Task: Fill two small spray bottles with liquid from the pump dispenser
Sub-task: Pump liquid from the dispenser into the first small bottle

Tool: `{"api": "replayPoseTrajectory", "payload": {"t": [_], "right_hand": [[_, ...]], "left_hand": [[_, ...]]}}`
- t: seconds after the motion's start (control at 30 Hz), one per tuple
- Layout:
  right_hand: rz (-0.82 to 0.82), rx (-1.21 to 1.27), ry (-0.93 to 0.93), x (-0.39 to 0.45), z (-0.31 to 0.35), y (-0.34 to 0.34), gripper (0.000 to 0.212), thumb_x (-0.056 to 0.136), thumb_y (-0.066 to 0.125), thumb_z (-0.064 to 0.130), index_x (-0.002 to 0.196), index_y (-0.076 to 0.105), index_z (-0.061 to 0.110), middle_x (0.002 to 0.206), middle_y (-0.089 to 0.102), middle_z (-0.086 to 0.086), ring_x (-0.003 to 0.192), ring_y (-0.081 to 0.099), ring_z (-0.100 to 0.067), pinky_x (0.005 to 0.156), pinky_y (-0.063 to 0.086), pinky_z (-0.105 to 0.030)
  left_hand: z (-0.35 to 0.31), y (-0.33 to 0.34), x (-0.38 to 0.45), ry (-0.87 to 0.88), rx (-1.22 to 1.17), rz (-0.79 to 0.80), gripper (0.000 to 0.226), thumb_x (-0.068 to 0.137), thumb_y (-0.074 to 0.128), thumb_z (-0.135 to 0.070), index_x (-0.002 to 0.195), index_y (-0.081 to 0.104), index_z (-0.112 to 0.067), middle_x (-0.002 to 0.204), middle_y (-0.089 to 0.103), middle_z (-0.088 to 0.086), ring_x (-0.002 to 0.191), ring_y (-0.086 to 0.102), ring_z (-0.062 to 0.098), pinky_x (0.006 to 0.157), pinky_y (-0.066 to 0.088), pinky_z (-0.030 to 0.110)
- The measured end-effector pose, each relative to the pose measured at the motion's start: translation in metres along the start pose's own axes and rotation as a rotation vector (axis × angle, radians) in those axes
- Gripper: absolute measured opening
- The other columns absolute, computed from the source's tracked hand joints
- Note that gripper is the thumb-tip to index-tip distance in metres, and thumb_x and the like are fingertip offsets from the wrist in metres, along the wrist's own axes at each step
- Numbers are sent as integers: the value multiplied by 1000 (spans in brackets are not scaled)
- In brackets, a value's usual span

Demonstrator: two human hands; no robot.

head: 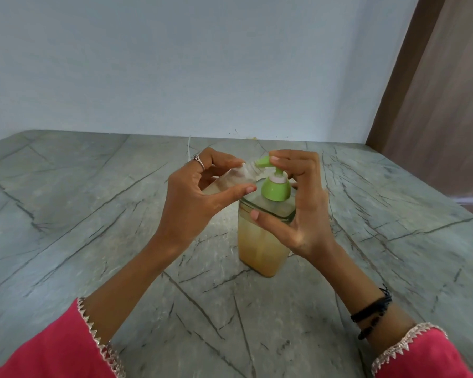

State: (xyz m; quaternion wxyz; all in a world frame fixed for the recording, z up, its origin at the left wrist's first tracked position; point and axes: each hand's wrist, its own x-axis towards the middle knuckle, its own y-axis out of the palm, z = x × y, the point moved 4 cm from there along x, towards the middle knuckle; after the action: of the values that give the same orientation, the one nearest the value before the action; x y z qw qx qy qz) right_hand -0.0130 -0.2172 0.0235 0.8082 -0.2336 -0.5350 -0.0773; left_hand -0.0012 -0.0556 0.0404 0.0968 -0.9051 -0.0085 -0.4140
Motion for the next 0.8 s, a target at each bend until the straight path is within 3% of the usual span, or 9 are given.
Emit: {"api": "replayPoseTrajectory", "payload": {"t": [0.1,0.23,0.47,0.63,0.8], "right_hand": [[16,14,-3,-1,0,0,61,71,67,38,124,40,23,127,38,12,112,47,5,68,50,-29],[13,37,4,-1,-1,0,62,71,67,37,125,41,22,129,40,10,114,47,3,74,48,-19],[-20,34,-1,1,-2,1,57,67,69,36,116,46,16,118,41,12,108,47,9,73,40,-8],[-28,7,9,5,2,1,51,66,68,40,106,46,19,110,41,16,103,47,10,62,47,-21],[-20,-19,25,0,3,1,59,69,67,39,119,42,23,119,40,14,105,48,7,65,49,-24]], "left_hand": [[-1,-1,0,7,-9,0,31,62,77,-38,89,61,-35,91,68,-21,88,67,9,75,54,20],[-2,-1,0,18,-8,-1,31,63,77,-38,89,61,-34,90,68,-22,89,67,7,75,54,19],[-1,-1,0,5,-6,0,31,63,77,-38,89,61,-33,90,68,-23,87,66,5,74,52,16],[3,1,-2,-15,-14,-10,30,62,78,-37,87,62,-33,88,69,-15,85,67,9,74,54,22],[1,0,-1,-13,-24,-12,31,62,78,-37,89,62,-31,90,69,-15,87,67,9,74,54,20]]}}
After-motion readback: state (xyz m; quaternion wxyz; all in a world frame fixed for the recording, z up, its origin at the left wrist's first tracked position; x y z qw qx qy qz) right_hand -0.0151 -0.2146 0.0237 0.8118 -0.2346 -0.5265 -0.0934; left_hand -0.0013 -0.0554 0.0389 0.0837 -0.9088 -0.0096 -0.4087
